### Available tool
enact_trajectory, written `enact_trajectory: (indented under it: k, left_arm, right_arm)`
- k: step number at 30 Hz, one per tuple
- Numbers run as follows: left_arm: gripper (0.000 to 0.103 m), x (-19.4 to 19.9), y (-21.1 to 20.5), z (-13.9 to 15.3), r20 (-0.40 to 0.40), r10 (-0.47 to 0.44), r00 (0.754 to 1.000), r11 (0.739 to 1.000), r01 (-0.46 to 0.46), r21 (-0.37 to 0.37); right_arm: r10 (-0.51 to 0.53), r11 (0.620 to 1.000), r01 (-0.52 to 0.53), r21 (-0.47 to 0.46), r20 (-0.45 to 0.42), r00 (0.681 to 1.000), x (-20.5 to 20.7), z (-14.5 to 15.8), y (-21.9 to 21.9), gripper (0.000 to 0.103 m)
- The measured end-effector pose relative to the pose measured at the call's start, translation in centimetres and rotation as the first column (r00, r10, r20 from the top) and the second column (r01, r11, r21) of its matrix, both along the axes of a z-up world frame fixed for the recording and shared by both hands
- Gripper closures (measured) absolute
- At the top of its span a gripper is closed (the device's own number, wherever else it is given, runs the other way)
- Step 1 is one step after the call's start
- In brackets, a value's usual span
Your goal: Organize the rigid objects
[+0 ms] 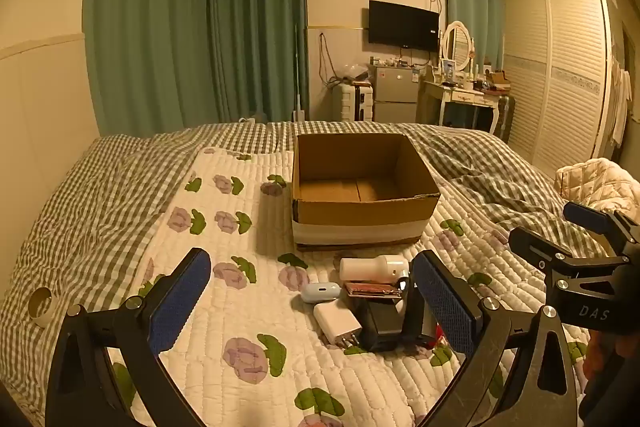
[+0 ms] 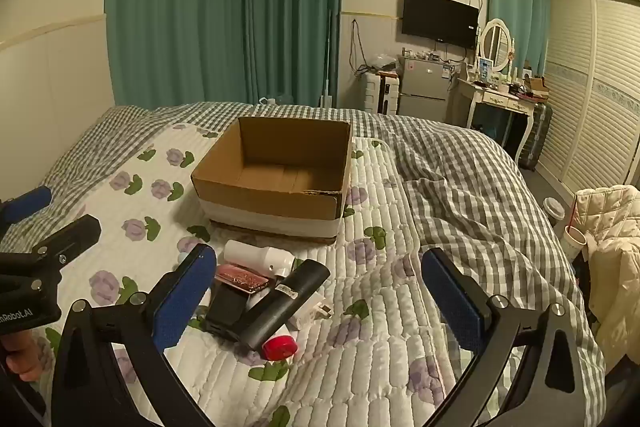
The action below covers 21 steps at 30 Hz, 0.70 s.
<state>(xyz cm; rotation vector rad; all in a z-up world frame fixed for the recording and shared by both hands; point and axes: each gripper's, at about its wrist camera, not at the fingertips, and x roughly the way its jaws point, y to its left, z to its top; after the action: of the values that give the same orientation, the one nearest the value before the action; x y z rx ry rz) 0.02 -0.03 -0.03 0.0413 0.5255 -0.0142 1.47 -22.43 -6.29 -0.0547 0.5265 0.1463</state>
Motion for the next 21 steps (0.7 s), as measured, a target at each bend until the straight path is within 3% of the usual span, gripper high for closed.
enact_trajectory:
  k: [6,21]
  left_arm:
    - [0.000,-0.5,1.2,0.0,0.017,0.003,1.000,0.999,-0.003,-0.036]
    - [0.000,0.0,0.4,-0.1,0.008,0.014,1.000,1.000,-0.014,-0.013]
  right_arm:
    - [0.001,1.000,-0.001,0.009,0.001,1.000,0.0,-0.1,0.0,0.000]
    - [0.007,1.000,-0.006,0.013,-0.023,1.000,0.2,-0.6,0.1,0.000]
